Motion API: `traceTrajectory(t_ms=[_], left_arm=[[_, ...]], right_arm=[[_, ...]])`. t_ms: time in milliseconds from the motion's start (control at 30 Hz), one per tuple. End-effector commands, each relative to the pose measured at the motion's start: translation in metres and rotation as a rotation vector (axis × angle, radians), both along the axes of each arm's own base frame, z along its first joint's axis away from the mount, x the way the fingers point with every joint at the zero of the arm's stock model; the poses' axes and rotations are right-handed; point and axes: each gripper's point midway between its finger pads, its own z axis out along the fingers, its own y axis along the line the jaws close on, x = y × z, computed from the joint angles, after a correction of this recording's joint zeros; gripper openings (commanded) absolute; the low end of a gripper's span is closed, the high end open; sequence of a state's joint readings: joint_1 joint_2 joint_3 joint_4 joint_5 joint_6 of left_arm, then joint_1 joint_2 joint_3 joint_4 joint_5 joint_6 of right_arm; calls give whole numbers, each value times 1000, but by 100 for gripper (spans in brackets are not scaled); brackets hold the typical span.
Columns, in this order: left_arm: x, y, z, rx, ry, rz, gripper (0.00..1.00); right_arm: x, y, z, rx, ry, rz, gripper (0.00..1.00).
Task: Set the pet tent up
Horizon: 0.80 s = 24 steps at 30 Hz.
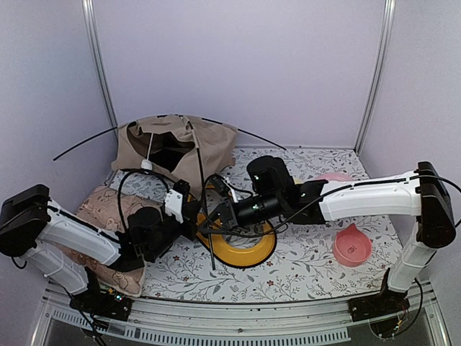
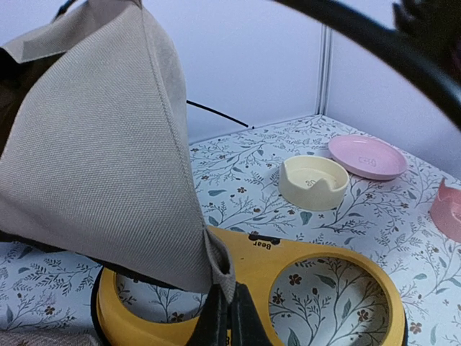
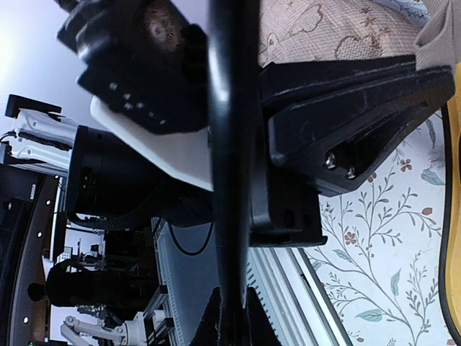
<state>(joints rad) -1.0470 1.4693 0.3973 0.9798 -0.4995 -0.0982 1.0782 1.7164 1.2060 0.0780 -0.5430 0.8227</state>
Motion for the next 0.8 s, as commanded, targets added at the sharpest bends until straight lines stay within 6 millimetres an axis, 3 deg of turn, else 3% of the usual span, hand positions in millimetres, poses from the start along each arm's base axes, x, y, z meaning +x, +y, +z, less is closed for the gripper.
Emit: traceTrajectory(t_ms=[0, 233, 400, 767], left_arm=[[-28, -2, -1, -1, 32, -37, 0], [-56, -1, -5, 27, 66, -65, 0], [-68, 0, -11, 49, 90, -73, 0], [-95, -6, -14, 85, 105, -105, 0]], right_arm=[[37, 10, 31, 117, -37, -44, 0], [71, 13, 54, 176, -89, -92, 0], [94, 17, 77, 222, -150, -140, 0], [140, 21, 106, 272, -247, -267, 0]])
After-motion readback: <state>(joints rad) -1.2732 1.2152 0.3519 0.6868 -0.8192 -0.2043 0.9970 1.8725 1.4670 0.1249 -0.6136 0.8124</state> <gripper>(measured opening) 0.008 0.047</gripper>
